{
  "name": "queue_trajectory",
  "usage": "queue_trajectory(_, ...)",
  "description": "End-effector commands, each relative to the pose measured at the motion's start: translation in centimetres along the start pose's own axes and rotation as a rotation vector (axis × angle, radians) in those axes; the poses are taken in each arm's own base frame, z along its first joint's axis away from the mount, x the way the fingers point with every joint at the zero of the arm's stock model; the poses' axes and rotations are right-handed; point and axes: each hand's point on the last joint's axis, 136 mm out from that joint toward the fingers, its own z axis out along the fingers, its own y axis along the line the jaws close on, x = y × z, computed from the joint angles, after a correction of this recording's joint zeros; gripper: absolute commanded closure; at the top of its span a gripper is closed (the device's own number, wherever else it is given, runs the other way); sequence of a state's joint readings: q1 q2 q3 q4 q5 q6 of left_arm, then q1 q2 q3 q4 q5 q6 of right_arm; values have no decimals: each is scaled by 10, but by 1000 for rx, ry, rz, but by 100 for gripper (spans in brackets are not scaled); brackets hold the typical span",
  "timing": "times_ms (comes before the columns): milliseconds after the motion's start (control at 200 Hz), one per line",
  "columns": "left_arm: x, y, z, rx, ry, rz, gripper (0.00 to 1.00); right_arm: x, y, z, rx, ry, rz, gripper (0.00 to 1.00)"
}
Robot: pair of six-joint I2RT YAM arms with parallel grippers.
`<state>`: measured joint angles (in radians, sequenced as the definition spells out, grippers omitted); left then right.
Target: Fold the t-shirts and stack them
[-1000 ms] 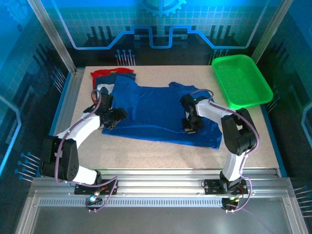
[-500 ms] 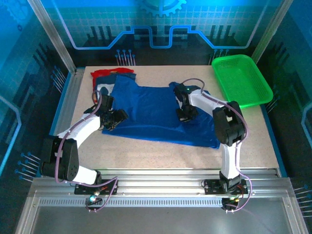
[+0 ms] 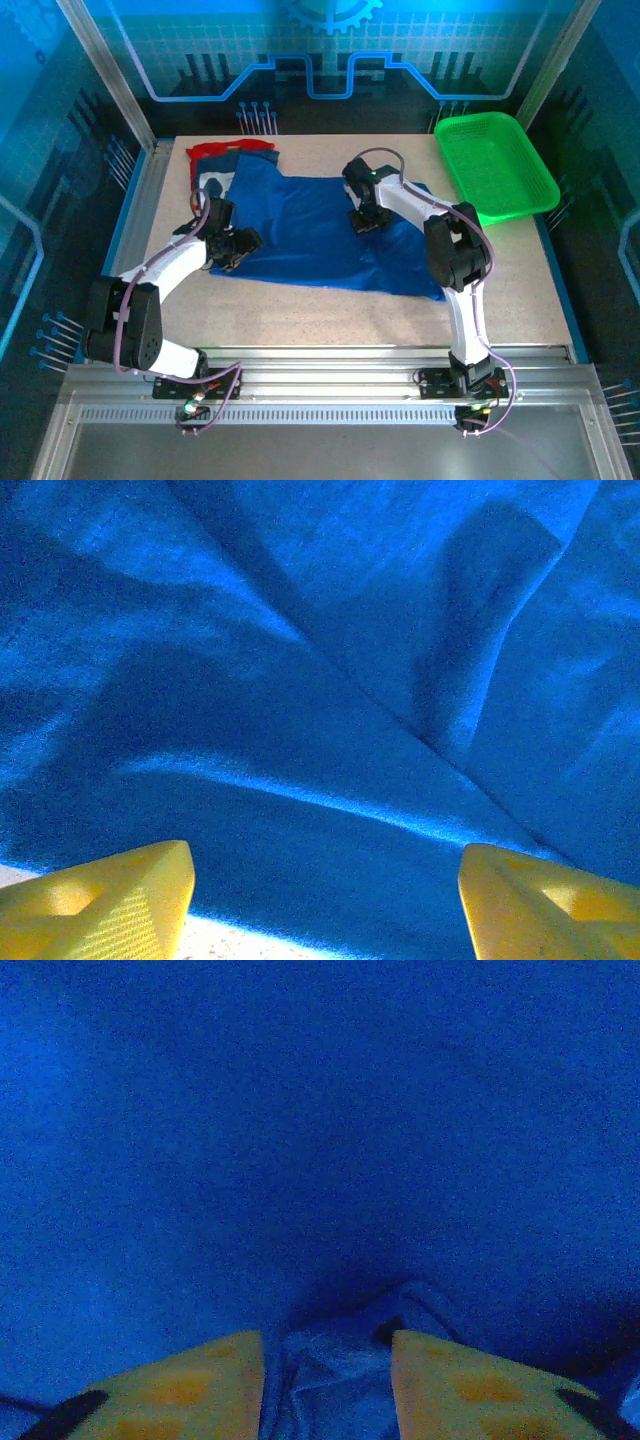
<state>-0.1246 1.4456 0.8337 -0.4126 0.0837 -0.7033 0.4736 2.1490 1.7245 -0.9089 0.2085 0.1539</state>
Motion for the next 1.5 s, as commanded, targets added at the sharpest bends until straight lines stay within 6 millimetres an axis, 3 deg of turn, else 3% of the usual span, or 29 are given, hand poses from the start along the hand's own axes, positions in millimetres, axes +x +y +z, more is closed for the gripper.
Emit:
queue_trajectory(0, 4, 3, 4, -4, 21, 21, 28, 1, -11, -25, 31, -55, 61, 52)
queue_trajectory(135, -3, -2, -4, -7, -8, 37, 28, 15, -30, -75, 9, -130, 194, 41)
queue_trajectory(235, -10, -11, -9, 6, -31, 51, 27, 46, -46, -89, -14, -99, 328, 38)
queue_trajectory(300, -15, -20, -8, 27, -36, 54, 27, 70, -49, -84, -84, -55, 436, 38)
queue_trajectory(385, -18, -32, 3, 44, -22, 60, 28, 97, -51, -61, -149, -10, 553, 40)
queue_trajectory(480, -24, -37, 20, 26, -8, 60, 35, 109, -49, -38, -188, 15, 625, 46)
queue_trajectory(610, -28, -28, 42, -34, 3, 57, 55, 129, -50, -6, -139, 100, 659, 60)
queue_trajectory(705, -24, -14, 54, -93, 26, 62, 60, 158, -62, 11, -25, 187, 682, 72)
queue_trajectory(900, 7, 34, 59, -232, 95, 44, 66, 209, -82, 12, 160, 323, 662, 74)
queue_trajectory(1086, 39, 62, 40, -284, 144, 24, 67, 241, -83, 3, 212, 371, 653, 74)
queue_trajectory(1296, 82, 79, 22, -276, 219, -55, 68, 261, -83, -9, 228, 385, 658, 69)
queue_trajectory(1321, 86, 79, 21, -271, 223, -55, 68, 271, -83, -8, 240, 407, 655, 69)
queue_trajectory(1491, 106, 80, 13, -258, 255, -109, 63, 275, -87, -14, 257, 417, 664, 69)
